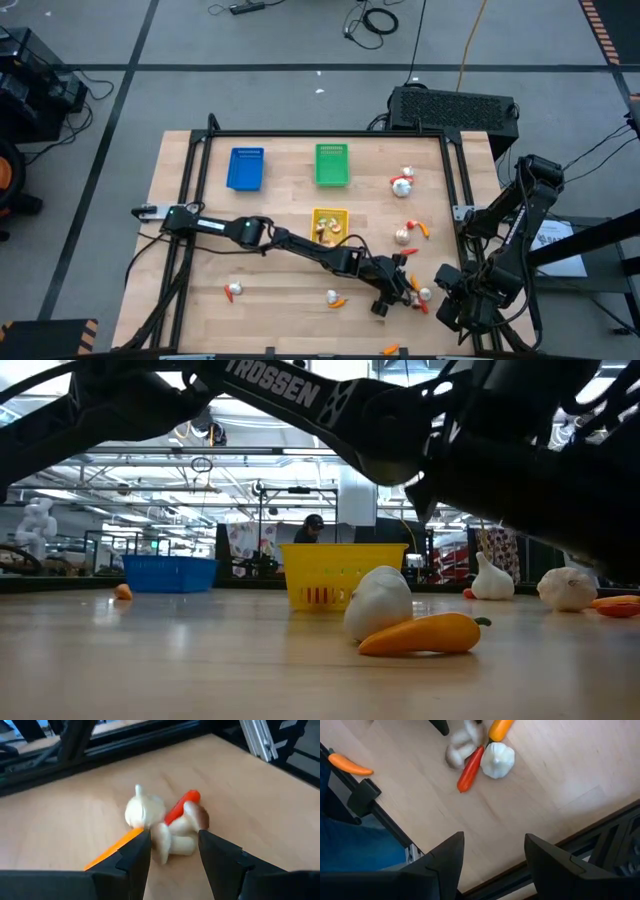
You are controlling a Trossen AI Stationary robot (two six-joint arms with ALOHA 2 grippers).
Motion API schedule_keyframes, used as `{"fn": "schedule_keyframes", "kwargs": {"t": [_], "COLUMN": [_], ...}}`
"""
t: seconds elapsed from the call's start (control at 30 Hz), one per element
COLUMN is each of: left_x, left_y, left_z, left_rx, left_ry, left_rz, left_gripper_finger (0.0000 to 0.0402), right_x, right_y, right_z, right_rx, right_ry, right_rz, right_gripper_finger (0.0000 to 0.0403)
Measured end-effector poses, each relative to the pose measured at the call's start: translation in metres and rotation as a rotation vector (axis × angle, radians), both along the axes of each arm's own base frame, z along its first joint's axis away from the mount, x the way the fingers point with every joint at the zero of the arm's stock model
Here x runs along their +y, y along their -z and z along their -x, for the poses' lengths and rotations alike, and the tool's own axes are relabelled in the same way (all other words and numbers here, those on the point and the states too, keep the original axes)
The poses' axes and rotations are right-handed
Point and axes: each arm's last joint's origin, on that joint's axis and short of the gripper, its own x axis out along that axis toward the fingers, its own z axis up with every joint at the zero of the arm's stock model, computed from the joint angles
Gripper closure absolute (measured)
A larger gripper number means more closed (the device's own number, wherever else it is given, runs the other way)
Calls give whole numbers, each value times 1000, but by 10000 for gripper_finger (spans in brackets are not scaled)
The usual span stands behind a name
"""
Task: Sort produce into baskets
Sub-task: Put the brown mushroom into the yellow bin
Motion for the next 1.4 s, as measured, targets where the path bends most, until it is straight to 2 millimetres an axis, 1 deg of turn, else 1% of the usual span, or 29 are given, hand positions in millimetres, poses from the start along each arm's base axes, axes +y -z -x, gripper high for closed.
{"fn": "schedule_keyframes", "kwargs": {"t": [0.3, 0.47, 1.0, 1.2, 1.4], "left_x": [1, 0, -1, -6, -13], "left_y": [2, -1, -2, -2, -2], "left_z": [0, -1, -1, 0, 2], "left_rx": [10, -22, -43, -65, -86], "left_ry": [-5, -5, -8, 14, 42], "left_rz": [4, 11, 13, -39, -87], "left_gripper_finger": [228, 228, 228, 231, 250], "right_x": [-1, -1, -2, -2, -2], "right_y": [0, 0, 0, 0, 0], "right_z": [0, 0, 0, 0, 0], "right_rx": [4, 7, -11, -12, -16], "right_ry": [1, 1, 5, 5, 6], "right_rz": [9, 13, 23, 23, 25], "right_gripper_finger": [204, 204, 204, 204, 204]}}
